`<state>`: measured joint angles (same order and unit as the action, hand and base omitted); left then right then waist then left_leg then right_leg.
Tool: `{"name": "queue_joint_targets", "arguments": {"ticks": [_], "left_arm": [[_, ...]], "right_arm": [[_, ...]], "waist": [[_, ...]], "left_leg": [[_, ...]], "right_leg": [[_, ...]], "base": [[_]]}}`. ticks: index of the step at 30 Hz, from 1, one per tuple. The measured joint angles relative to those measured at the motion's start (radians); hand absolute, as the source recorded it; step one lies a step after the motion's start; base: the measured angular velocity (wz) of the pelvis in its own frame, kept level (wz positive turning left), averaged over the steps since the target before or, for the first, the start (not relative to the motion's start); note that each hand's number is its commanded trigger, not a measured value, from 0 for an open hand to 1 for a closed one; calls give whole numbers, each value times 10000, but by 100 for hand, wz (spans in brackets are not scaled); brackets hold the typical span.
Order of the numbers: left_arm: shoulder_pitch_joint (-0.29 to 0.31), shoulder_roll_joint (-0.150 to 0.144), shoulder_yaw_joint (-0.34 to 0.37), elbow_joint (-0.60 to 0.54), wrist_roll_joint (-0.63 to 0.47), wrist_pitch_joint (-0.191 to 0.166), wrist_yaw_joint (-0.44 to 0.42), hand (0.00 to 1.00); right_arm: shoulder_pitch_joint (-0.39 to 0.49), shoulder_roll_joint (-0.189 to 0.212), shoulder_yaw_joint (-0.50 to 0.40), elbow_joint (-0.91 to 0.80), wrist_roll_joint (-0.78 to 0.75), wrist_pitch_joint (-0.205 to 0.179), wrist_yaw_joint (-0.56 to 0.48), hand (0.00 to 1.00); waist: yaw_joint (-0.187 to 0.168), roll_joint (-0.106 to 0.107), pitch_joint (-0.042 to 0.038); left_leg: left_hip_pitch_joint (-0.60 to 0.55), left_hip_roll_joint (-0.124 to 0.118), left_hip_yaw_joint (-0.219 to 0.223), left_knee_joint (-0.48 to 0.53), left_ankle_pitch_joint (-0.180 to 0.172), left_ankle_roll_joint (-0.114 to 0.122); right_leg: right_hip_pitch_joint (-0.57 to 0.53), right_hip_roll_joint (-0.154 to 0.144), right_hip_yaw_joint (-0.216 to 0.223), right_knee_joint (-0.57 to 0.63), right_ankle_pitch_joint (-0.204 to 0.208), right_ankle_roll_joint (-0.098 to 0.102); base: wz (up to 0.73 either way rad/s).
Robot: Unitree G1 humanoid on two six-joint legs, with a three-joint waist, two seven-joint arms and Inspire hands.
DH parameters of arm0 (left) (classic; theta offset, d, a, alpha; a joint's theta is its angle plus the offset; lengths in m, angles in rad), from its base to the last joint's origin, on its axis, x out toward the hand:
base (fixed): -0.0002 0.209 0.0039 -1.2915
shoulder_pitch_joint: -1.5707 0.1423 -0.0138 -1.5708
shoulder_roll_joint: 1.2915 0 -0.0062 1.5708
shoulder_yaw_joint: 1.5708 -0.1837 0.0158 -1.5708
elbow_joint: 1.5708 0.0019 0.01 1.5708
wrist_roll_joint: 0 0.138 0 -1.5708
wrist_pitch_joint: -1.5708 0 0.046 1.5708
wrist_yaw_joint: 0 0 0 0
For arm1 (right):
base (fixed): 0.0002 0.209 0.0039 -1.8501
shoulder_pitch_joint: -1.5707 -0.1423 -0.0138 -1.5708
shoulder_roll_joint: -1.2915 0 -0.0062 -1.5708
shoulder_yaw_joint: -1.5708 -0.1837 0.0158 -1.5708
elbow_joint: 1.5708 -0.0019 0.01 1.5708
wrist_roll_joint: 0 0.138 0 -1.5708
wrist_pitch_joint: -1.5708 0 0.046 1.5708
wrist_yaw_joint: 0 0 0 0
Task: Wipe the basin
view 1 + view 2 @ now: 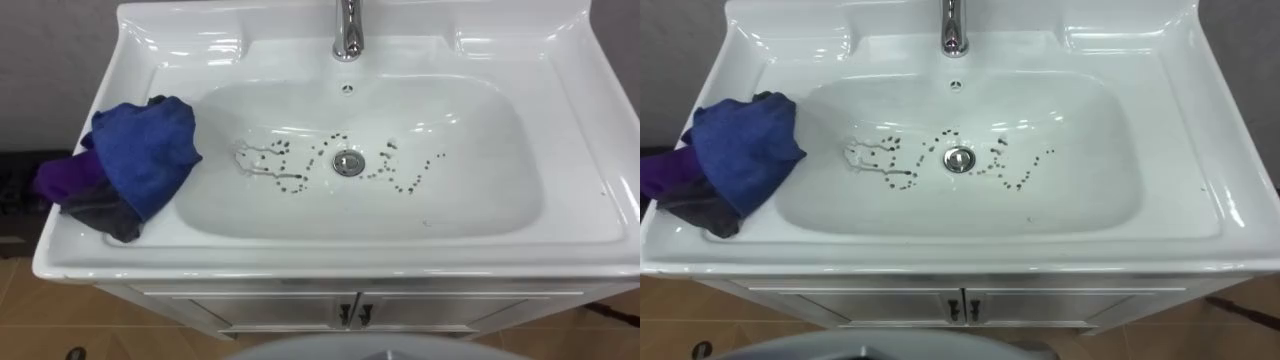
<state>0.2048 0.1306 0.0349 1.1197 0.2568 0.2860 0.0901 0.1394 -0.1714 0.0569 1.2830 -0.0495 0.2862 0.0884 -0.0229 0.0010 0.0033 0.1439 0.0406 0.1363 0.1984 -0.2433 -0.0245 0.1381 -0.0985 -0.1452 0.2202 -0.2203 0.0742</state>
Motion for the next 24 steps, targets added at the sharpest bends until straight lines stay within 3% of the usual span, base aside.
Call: {"name": "queue_joint_targets", "arguments": {"ticks": [24], "left_arm": [[3,0,0,4,5,-21,1,0]], "right_arm": [[1,0,16,16,-5,-2,26,0]], "waist": [[0,-52,-4]], "left_leg": [[0,0,-7,2,0,0]], "right_leg": [[2,0,0,1,0,0]], "base": [[0]]}}
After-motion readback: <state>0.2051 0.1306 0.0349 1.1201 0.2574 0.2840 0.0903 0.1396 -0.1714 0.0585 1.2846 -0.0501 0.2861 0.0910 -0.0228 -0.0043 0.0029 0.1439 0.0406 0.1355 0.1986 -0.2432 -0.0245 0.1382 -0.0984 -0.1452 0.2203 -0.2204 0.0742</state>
